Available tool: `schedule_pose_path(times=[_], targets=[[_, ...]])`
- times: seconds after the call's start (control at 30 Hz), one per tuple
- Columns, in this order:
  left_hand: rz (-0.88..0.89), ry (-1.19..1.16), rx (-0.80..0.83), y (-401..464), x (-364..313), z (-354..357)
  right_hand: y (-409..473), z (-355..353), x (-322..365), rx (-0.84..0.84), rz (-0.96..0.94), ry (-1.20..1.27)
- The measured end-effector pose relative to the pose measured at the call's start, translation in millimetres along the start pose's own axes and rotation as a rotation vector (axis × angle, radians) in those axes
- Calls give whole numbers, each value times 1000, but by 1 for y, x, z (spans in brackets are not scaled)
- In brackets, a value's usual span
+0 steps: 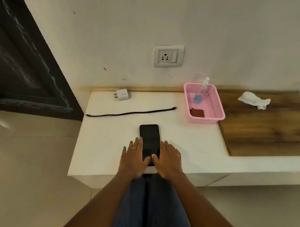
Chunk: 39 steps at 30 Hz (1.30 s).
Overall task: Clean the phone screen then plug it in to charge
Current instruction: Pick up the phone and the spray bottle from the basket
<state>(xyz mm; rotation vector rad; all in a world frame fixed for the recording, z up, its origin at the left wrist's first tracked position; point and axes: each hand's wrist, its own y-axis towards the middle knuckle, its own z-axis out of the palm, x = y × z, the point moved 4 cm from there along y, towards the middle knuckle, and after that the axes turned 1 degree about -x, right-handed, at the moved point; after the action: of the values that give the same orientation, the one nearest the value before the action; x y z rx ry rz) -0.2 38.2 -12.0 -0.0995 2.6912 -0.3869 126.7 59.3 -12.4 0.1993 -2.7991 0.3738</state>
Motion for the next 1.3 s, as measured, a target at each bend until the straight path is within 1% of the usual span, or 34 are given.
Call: schedule_pose_path(times=[0.07,0.2,0.3,0.43,0.67,0.83,1.03,1.3], targets=[[-45,-49,63,-2,0,1,-2,1,-5,70,45,-14],[-43,-11,150,1,-4,5,1,8,-13,180,69,-46],[-34,20,203,5,-4,13,5,12,-16,197,54,-65],[-21,60,218,8,-2,21,7,19,-14,201,35,-63],[-24,77,211,15,4,27,16,21,-11,128,18,-70],[-4,157,214,23,5,29,25,20,-11,84,13,-66],[-21,192,164,31,5,29,37,19,-11,38,6,-35],[-31,182,120,31,3,29,38,26,-17,17,13,39]])
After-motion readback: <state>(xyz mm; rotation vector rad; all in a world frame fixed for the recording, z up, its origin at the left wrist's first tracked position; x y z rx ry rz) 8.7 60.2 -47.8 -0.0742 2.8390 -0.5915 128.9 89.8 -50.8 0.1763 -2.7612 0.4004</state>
